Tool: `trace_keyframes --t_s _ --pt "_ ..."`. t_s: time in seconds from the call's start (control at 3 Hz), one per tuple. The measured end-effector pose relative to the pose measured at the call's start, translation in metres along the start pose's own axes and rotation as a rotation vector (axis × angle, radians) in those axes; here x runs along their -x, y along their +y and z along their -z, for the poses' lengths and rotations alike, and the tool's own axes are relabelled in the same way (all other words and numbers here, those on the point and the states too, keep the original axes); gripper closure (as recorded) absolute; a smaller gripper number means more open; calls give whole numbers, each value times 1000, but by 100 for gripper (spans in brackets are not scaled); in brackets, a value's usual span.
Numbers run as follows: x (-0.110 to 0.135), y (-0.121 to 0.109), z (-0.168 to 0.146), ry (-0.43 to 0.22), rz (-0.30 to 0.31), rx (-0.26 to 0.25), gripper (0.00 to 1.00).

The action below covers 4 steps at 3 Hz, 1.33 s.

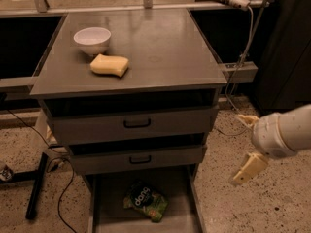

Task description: Pick green rice chip bag from bottom drawer and place on counter

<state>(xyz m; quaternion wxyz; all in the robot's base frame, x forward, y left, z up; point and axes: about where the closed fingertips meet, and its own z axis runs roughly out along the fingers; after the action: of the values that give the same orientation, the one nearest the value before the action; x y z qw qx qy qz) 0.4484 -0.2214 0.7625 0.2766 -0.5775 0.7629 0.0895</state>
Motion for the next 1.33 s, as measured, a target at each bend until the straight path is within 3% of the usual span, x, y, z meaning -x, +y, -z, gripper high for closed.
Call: trace_keyframes --t_s 0.33,0.67,1.0,1.33 --pt "-33 -7 -42 -161 -27 -47 0" --pt "-64 -7 -85 -246 -8 -52 0" --pt "-62 -4 -89 -242 5 -47 0" --pt "-65 15 -124 -243 79 -28 0"
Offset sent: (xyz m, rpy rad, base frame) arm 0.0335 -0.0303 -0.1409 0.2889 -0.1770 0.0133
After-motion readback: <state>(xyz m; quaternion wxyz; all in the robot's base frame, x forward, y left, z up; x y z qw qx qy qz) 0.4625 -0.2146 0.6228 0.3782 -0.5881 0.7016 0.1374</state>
